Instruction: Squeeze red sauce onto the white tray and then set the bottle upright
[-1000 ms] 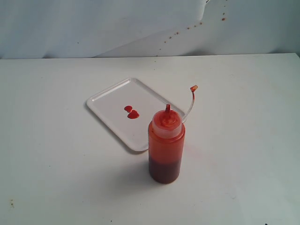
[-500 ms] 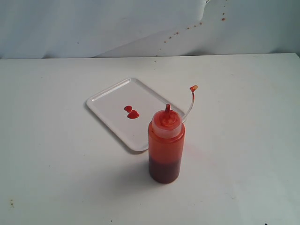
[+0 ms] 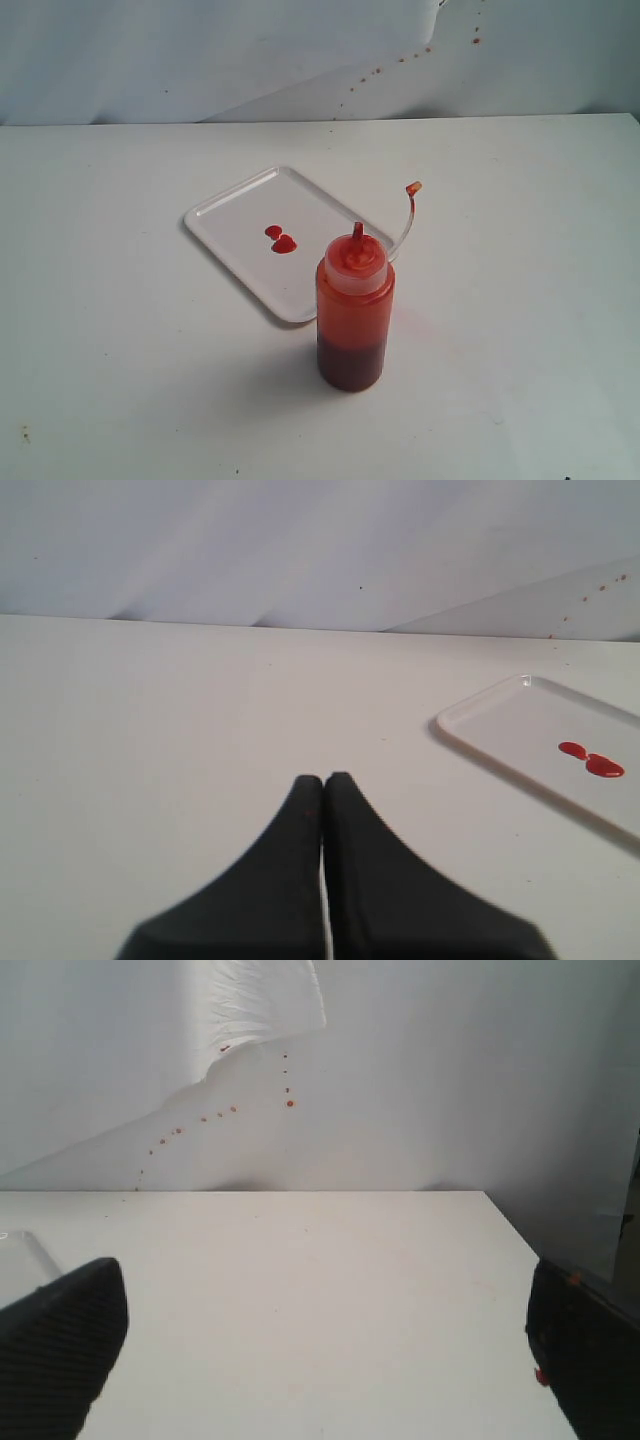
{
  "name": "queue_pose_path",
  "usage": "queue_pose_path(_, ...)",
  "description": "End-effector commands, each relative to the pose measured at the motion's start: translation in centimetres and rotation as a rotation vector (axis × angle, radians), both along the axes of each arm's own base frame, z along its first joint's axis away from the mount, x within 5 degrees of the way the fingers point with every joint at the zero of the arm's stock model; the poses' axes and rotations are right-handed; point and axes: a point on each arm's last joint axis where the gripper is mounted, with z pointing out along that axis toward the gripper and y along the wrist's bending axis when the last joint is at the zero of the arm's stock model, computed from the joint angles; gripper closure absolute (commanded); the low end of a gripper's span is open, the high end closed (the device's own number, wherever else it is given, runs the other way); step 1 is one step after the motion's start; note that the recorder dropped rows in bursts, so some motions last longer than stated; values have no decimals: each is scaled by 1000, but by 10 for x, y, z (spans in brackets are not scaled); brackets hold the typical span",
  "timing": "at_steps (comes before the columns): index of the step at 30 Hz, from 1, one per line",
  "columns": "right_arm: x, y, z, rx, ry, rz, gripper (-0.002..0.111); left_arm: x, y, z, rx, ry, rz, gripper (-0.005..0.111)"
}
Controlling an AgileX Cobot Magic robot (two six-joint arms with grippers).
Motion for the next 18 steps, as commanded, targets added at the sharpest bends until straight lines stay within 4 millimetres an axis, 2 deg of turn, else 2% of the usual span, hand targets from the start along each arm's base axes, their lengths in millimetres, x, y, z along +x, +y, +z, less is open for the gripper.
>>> queue_pose_path(1, 0, -1, -2, -46, 12, -11, 3, 0, 0, -1, 1, -8, -4, 107)
queue_pose_path(18, 0, -1, -4, -45, 34, -9, 3, 0, 0, -1, 0, -8, -4, 107)
